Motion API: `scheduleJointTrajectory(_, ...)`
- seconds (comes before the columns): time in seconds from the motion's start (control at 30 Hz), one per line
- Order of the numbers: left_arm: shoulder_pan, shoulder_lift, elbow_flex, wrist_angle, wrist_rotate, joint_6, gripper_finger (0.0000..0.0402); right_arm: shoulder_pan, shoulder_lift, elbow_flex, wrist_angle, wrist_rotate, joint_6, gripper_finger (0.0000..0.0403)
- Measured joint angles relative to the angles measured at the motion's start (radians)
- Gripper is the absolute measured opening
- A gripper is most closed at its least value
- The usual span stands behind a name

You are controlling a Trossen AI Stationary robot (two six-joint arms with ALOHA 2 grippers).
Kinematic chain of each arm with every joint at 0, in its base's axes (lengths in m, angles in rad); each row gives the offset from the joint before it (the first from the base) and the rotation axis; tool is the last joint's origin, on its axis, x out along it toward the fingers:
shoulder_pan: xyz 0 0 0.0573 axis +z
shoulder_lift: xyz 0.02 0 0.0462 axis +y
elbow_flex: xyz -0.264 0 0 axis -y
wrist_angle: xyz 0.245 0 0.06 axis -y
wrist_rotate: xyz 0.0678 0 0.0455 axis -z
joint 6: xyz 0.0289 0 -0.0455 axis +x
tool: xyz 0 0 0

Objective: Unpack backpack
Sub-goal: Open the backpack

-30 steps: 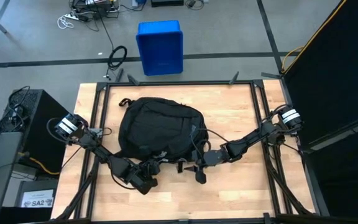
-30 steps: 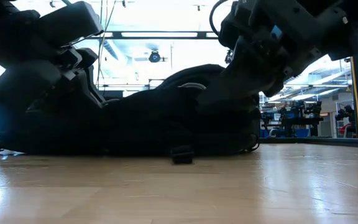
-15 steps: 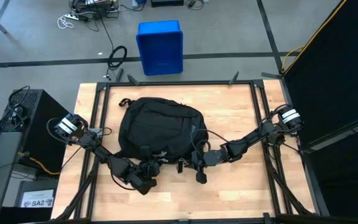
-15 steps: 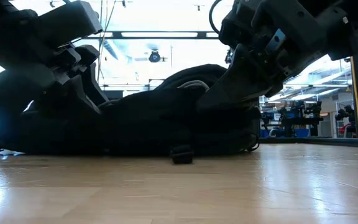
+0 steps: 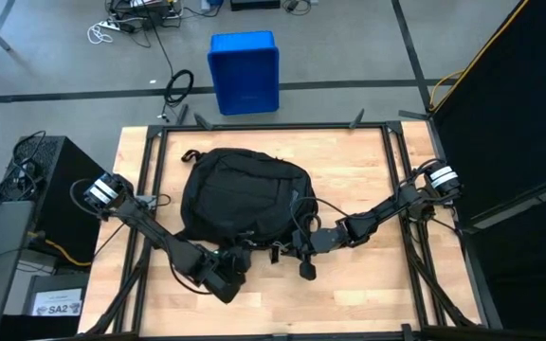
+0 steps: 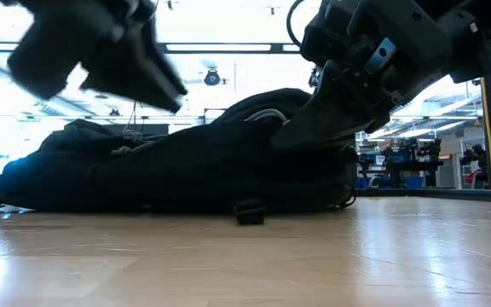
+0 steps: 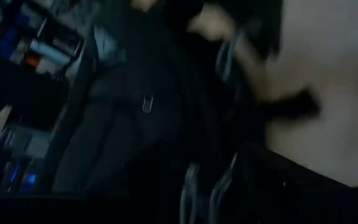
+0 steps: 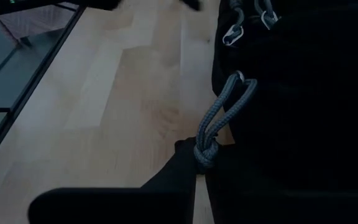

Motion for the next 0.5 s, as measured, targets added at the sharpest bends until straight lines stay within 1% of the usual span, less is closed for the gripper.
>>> scheduleJointTrajectory(0.1, 0.000, 0.000, 0.000, 0.133, 0.031, 0.090, 0.0184, 0.000, 0.000, 0.000, 0.000, 0.000, 0.000, 0.0001)
scheduleJointTrajectory(0.17, 0.008, 0.014, 0.000, 0.187, 0.057, 0.113, 0.0184, 0.000, 0.000, 0.000, 0.000, 0.000, 0.000, 0.0001)
scheduleJointTrajectory(0.5, 0.053, 0.139, 0.000, 0.235, 0.075, 0.125, 0.0184, 0.000, 0.000, 0.000, 0.001, 0.000, 0.000, 0.0000)
